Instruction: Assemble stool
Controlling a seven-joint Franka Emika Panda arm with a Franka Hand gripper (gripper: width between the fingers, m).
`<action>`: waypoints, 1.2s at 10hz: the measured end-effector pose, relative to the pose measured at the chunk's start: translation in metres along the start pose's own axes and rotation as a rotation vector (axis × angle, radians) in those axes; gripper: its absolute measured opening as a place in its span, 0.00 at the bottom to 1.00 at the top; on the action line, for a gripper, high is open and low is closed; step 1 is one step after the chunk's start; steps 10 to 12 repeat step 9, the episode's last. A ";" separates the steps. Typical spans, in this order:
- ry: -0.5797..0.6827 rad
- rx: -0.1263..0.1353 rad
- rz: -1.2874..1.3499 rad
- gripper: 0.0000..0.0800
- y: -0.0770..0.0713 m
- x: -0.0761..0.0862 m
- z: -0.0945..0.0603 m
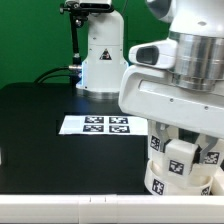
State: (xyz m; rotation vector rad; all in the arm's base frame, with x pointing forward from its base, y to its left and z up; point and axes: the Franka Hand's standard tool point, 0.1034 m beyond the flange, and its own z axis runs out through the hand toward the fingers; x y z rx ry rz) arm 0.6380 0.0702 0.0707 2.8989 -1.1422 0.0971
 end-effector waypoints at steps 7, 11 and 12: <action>-0.002 0.058 0.086 0.79 0.005 0.003 -0.018; -0.003 0.064 0.070 0.81 0.001 0.000 -0.029; -0.003 0.064 0.070 0.81 0.001 0.000 -0.029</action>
Offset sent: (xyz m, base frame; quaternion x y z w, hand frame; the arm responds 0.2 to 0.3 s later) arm 0.0000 0.0000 0.0000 0.0000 0.0000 0.0000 1.0000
